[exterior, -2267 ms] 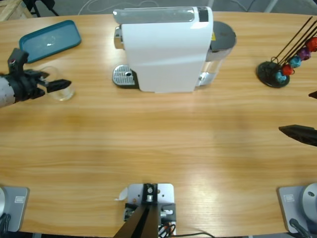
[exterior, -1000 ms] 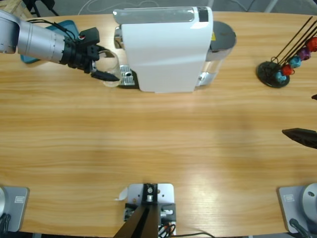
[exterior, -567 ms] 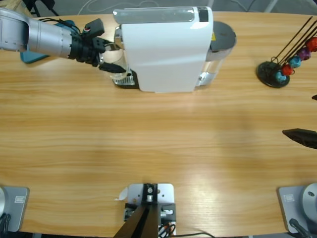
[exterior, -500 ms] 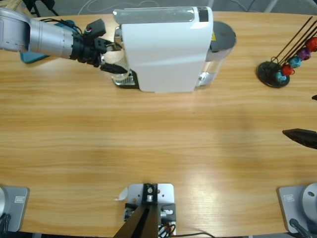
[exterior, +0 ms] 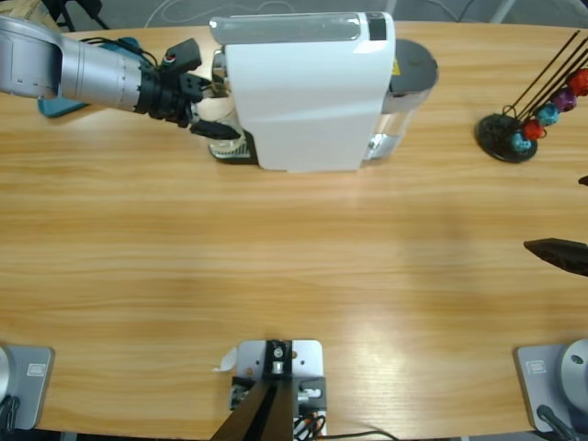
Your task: Pour coffee
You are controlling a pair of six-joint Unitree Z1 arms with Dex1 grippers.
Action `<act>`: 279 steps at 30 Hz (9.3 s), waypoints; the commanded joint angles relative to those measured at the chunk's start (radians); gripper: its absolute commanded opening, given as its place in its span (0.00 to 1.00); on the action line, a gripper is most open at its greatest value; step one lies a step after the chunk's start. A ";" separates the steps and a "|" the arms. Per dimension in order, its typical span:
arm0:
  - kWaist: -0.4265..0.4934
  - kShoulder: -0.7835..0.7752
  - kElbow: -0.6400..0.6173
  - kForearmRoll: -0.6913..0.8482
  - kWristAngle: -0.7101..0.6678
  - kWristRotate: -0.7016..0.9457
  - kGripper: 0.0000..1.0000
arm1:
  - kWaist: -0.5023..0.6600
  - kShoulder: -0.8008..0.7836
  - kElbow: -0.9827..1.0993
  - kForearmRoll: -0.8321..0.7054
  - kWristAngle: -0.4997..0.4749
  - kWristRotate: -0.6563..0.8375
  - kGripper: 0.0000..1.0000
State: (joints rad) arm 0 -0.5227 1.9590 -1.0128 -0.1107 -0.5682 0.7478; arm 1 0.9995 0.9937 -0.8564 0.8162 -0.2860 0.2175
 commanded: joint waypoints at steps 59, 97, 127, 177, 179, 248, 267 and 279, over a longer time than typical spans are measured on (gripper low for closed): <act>0.071 -0.551 0.321 0.184 0.281 -0.344 1.00 | -0.094 0.165 -0.230 0.019 -0.020 -0.017 1.00; -0.059 -0.588 0.315 0.184 0.371 -0.463 1.00 | -0.475 0.861 -1.018 0.123 0.479 -0.213 0.00; -0.080 -0.534 0.309 0.183 0.402 -0.495 1.00 | -0.473 0.874 -0.985 0.118 0.510 -0.213 0.00; -0.106 -0.502 0.287 0.174 0.409 -0.496 1.00 | -0.386 0.761 -1.005 0.178 0.346 -0.256 1.00; -0.108 -0.508 0.288 0.175 0.409 -0.496 1.00 | -0.381 0.757 -0.998 0.179 0.340 -0.250 1.00; -0.126 -0.988 0.352 0.458 0.439 -0.598 1.00 | -0.371 -0.197 0.088 -0.251 0.249 -0.295 1.00; -0.137 -1.030 0.470 0.306 0.456 -0.608 1.00 | -0.345 -0.115 0.102 -0.251 0.121 -0.270 1.00; -0.137 -1.044 0.491 0.275 0.458 -0.613 1.00 | -0.297 -0.106 0.081 -0.189 0.110 -0.221 1.00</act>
State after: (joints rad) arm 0 -0.6557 0.9482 -0.5705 0.1904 -0.1030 0.1547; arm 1 0.6844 0.8796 -0.7784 0.5991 -0.1601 -0.0175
